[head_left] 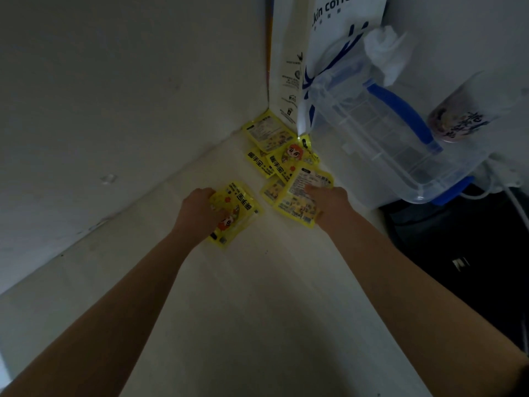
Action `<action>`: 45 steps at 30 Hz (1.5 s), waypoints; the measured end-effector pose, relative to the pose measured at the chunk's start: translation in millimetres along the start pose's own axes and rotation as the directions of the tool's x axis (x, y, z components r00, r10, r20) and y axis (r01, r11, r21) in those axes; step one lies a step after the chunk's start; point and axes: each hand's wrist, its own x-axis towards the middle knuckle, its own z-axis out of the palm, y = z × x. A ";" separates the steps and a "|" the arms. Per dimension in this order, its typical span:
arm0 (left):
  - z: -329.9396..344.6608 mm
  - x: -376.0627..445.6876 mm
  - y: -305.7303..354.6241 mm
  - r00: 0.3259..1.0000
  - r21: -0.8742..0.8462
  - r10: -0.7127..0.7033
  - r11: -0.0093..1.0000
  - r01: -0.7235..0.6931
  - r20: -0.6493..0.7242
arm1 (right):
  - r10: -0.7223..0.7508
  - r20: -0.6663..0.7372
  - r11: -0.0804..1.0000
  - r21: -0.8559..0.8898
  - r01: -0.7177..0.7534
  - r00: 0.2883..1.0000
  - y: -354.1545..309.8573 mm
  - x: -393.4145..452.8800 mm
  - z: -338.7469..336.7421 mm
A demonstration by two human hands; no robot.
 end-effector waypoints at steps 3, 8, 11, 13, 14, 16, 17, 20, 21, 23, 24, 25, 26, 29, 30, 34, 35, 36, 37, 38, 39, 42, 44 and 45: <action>-1.3 -1.6 -1.3 1.000 -0.079 -0.029 0.997 0.028 -0.012 | -0.003 -0.026 0.999 -0.037 0.002 1.000 -9.4 -21.7 -0.3; -4.2 -8.1 -4.6 0.996 -0.186 -0.086 0.979 0.081 -0.015 | -0.009 -0.036 0.997 -0.078 0.006 0.999 -4.5 -20.0 -11.9; -3.7 -12.6 -6.4 0.992 -0.269 -0.126 0.956 0.120 -0.002 | -0.009 -0.041 0.996 -0.086 0.005 0.999 -1.3 -21.1 -20.9; -2.2 -16.0 -8.1 0.989 -0.300 -0.145 0.944 0.140 0.005 | -0.007 -0.047 0.995 -0.099 0.002 0.999 -1.7 -27.2 -25.9; -0.9 -17.6 -8.9 0.988 -0.304 -0.151 0.941 0.146 0.005 | -0.007 -0.056 0.995 -0.101 0.001 0.998 -0.5 -28.0 -28.7; 1.7 -20.5 -10.2 0.986 -0.318 -0.164 0.935 0.156 0.001 | -0.010 -0.050 0.996 -0.094 0.006 0.999 2.0 -28.0 -34.3; 2.7 -22.2 -10.5 0.986 -0.336 -0.168 0.928 0.158 0.001 | -0.012 -0.045 0.997 -0.079 0.009 0.999 3.5 -27.8 -36.8; 5.9 -25.8 -11.8 0.985 -0.391 -0.172 0.906 0.161 0.009 | -0.024 -0.033 0.998 -0.062 0.022 0.999 8.4 -28.5 -43.5; 6.7 -27.2 -11.9 0.985 -0.399 -0.171 0.903 0.160 0.009 | -0.033 -0.030 0.997 -0.064 0.031 0.999 9.3 -30.2 -45.5; 7.7 -29.4 -11.2 0.986 -0.411 -0.168 0.898 0.154 0.002 | -0.048 -0.011 0.998 -0.052 0.047 0.999 11.3 -32.9 -49.0; 8.2 -30.3 -10.9 0.986 -0.420 -0.168 0.895 0.152 -0.002 | -0.050 0.000 0.998 -0.046 0.050 0.999 12.4 -34.5 -50.6; 8.7 -31.2 -10.4 0.986 -0.429 -0.168 0.891 0.150 -0.004 | -0.049 0.014 0.998 -0.042 0.049 0.999 13.3 -37.3 -52.3; 9.3 -31.9 -9.9 0.986 -0.436 -0.169 0.888 0.149 -0.007 | -0.050 0.024 0.998 -0.040 0.051 0.998 14.5 -38.7 -54.0; 10.8 -33.7 -9.5 0.984 -0.441 -0.177 0.884 0.153 -0.013 | -0.067 0.055 0.997 -0.045 0.070 0.996 17.5 -43.4 -57.6; 11.4 -34.2 -9.4 0.984 -0.433 -0.176 0.888 0.154 -0.012 | -0.071 0.055 0.996 -0.057 0.074 0.996 17.9 -44.2 -58.2; 11.8 -37.4 -6.0 0.985 -0.383 -0.173 0.911 0.155 -0.011 | -0.075 0.059 0.992 -0.096 0.081 0.995 17.2 -44.8 -57.6; 11.3 -38.2 -5.3 0.984 -0.381 -0.180 0.910 0.160 -0.015 | -0.083 0.066 0.991 -0.104 0.089 0.994 17.1 -44.9 -57.6; 10.9 -38.5 -5.1 0.982 -0.383 -0.187 0.909 0.165 -0.020 | -0.093 0.073 0.989 -0.113 0.101 0.993 17.6 -43.9 -58.1; 10.3 -39.0 -4.8 0.981 -0.389 -0.193 0.906 0.168 -0.024 | -0.102 0.080 0.986 -0.125 0.112 0.992 17.4 -44.5 -59.0; 10.0 -39.4 -4.4 0.980 -0.399 -0.197 0.901 0.172 -0.023 | -0.110 0.082 0.984 -0.135 0.120 0.991 17.5 -43.8 -59.9; 9.6 -40.2 -3.9 0.979 -0.413 -0.202 0.893 0.177 -0.017 | -0.116 0.082 0.981 -0.146 0.127 0.990 17.2 -43.7 -61.0; 10.7 -42.2 -4.5 0.976 -0.474 -0.218 0.859 0.191 -0.001 | -0.128 0.085 0.974 -0.178 0.142 0.988 18.1 -42.6 -63.7; 12.4 -44.0 -5.0 0.971 -0.522 -0.238 0.828 0.206 0.007 | -0.132 0.108 0.972 -0.181 0.149 0.985 19.3 -43.2 -65.3; 13.2 -45.3 -5.2 0.967 -0.548 -0.254 0.807 0.218 0.011 | -0.130 0.116 0.973 -0.176 0.149 0.985 20.0 -44.0 -66.4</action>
